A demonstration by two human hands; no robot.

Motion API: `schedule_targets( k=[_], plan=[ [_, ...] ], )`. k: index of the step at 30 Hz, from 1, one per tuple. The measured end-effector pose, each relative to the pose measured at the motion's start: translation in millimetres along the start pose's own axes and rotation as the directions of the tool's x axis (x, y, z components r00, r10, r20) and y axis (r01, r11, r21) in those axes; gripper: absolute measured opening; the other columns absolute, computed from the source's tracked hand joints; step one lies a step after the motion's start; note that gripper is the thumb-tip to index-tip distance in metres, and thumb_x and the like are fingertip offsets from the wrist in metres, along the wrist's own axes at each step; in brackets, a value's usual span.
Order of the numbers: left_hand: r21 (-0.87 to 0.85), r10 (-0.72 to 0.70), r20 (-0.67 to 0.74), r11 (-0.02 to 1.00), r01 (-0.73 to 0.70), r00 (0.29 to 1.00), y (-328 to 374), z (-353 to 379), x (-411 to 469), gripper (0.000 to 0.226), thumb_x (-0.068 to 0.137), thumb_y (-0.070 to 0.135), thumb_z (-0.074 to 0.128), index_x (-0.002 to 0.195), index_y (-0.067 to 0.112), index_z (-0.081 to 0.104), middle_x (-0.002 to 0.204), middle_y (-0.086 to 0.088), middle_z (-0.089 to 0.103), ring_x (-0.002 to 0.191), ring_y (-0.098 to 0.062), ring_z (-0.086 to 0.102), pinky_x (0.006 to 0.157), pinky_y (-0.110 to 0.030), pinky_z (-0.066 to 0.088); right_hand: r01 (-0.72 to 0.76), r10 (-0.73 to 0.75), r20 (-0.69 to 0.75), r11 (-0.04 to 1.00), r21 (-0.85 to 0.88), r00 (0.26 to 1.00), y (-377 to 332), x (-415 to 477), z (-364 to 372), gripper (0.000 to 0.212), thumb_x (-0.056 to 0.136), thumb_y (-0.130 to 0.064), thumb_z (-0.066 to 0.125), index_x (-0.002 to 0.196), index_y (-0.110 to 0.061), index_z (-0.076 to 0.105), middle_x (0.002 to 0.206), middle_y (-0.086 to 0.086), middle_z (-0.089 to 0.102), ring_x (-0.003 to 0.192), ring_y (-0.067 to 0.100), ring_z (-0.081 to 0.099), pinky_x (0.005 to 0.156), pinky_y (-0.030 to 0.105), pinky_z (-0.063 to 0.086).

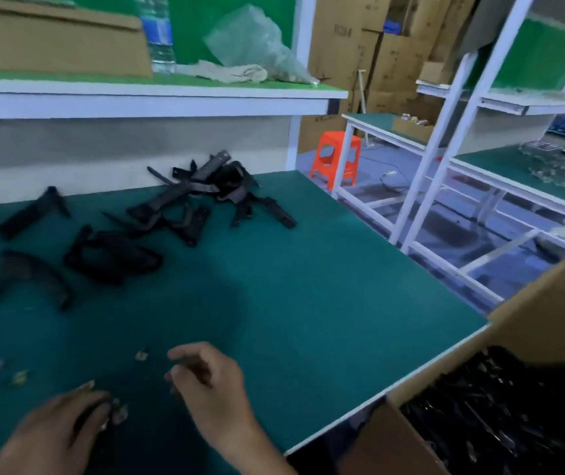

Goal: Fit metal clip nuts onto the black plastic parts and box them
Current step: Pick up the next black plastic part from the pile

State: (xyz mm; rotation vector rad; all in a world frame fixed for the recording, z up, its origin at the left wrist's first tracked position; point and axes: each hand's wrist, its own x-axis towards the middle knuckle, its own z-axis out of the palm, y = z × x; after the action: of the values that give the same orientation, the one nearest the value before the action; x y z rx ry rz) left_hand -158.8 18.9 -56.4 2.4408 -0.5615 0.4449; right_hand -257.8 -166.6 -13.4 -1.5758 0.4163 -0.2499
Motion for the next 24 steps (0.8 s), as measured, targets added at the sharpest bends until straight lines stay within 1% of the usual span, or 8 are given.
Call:
schedule_targets(
  k=[2, 3, 6, 12, 15, 18, 21, 24],
  plan=[
    [-0.091, 0.022, 0.12, 0.996, -0.011, 0.993, 18, -15, 3, 0.028, 0.074, 0.008, 0.086, 0.081, 0.033, 0.074, 0.091, -0.001, 0.076, 0.082, -0.026, 0.072, 0.079, -0.025, 0.047, 0.042, -0.046, -0.048, 0.997, -0.069, 0.998, 12, 0, 0, 0.02, 0.097, -0.011, 0.062, 0.097, -0.03, 0.071, 0.086, -0.006, 0.075, 0.08, 0.004, 0.067, 0.077, 0.025, 0.054],
    [-0.088, -0.013, 0.141, 0.996, 0.025, 0.99, 20, -18, 4, 0.022, 0.078, 0.011, 0.084, 0.083, 0.03, 0.074, 0.092, 0.005, 0.074, 0.085, -0.024, 0.07, 0.075, -0.03, 0.049, 0.066, -0.073, -0.073, 0.994, -0.091, 0.995, 17, 1, 0, 0.022, 0.097, -0.008, 0.063, 0.096, -0.028, 0.072, 0.085, -0.004, 0.075, 0.078, 0.004, 0.067, 0.076, 0.026, 0.054],
    [-0.038, -0.098, 0.171, 0.994, 0.106, 0.98, 8, -26, 23, 0.005, 0.095, 0.029, 0.067, 0.097, 0.032, 0.071, 0.096, 0.017, 0.066, 0.094, -0.01, 0.061, 0.077, -0.026, 0.048, 0.098, -0.109, -0.111, 0.989, -0.107, 0.988, 27, 6, 6, 0.026, 0.095, -0.001, 0.065, 0.092, -0.026, 0.073, 0.083, -0.005, 0.075, 0.071, 0.006, 0.068, 0.074, 0.034, 0.057],
    [0.003, -0.191, -0.024, 0.982, 0.191, 0.981, -21, -6, 109, 0.029, 0.095, 0.03, 0.066, 0.118, 0.011, 0.066, 0.112, -0.008, 0.067, 0.108, -0.028, 0.061, 0.089, -0.038, 0.05, 0.077, -0.086, -0.103, 0.993, -0.085, 0.991, 36, 13, 18, 0.034, 0.094, -0.004, 0.067, 0.085, -0.036, 0.074, 0.079, -0.01, 0.075, 0.07, 0.003, 0.068, 0.061, 0.017, 0.054],
    [0.069, -0.363, 0.049, 0.93, 0.36, 0.93, -39, 5, 145, 0.055, 0.089, 0.047, 0.07, 0.128, 0.013, 0.051, 0.12, -0.014, 0.055, 0.113, -0.038, 0.051, 0.093, -0.044, 0.047, 0.09, -0.095, -0.094, 0.994, -0.061, 0.991, 38, 15, 19, 0.042, 0.094, -0.005, 0.066, 0.084, -0.045, 0.072, 0.079, -0.005, 0.075, 0.069, 0.007, 0.069, 0.06, 0.023, 0.056],
    [0.243, -0.366, 0.114, 0.912, 0.331, 0.924, -53, 3, 162, 0.037, 0.093, 0.036, 0.066, 0.121, 0.014, 0.057, 0.109, -0.015, 0.066, 0.102, -0.039, 0.062, 0.078, -0.04, 0.05, 0.119, -0.124, -0.102, 0.992, -0.046, 0.987, 41, 15, 19, 0.045, 0.094, -0.002, 0.066, 0.087, -0.046, 0.072, 0.076, -0.001, 0.075, 0.064, 0.011, 0.068, 0.059, 0.027, 0.057],
    [0.131, -0.297, -0.054, 0.944, 0.302, 0.953, -47, -23, 162, 0.016, 0.093, 0.02, 0.06, 0.097, 0.005, 0.065, 0.088, -0.016, 0.069, 0.084, -0.038, 0.066, 0.068, -0.038, 0.048, 0.15, -0.152, -0.105, 0.988, -0.02, 0.983, 39, 16, 17, 0.047, 0.094, 0.0, 0.066, 0.093, -0.046, 0.071, 0.079, -0.002, 0.075, 0.066, 0.01, 0.068, 0.058, 0.024, 0.056],
    [-0.072, -0.21, -0.326, 0.978, 0.198, 0.922, -15, -57, 140, 0.01, 0.091, 0.021, 0.064, 0.092, 0.012, 0.07, 0.081, -0.002, 0.069, 0.074, -0.024, 0.064, 0.068, -0.035, 0.05, 0.22, -0.225, -0.126, 0.974, -0.051, 0.966, 34, 15, 19, 0.051, 0.091, -0.004, 0.071, 0.106, -0.053, 0.064, 0.091, -0.01, 0.073, 0.07, 0.012, 0.068, 0.063, 0.024, 0.056]
  ],
)
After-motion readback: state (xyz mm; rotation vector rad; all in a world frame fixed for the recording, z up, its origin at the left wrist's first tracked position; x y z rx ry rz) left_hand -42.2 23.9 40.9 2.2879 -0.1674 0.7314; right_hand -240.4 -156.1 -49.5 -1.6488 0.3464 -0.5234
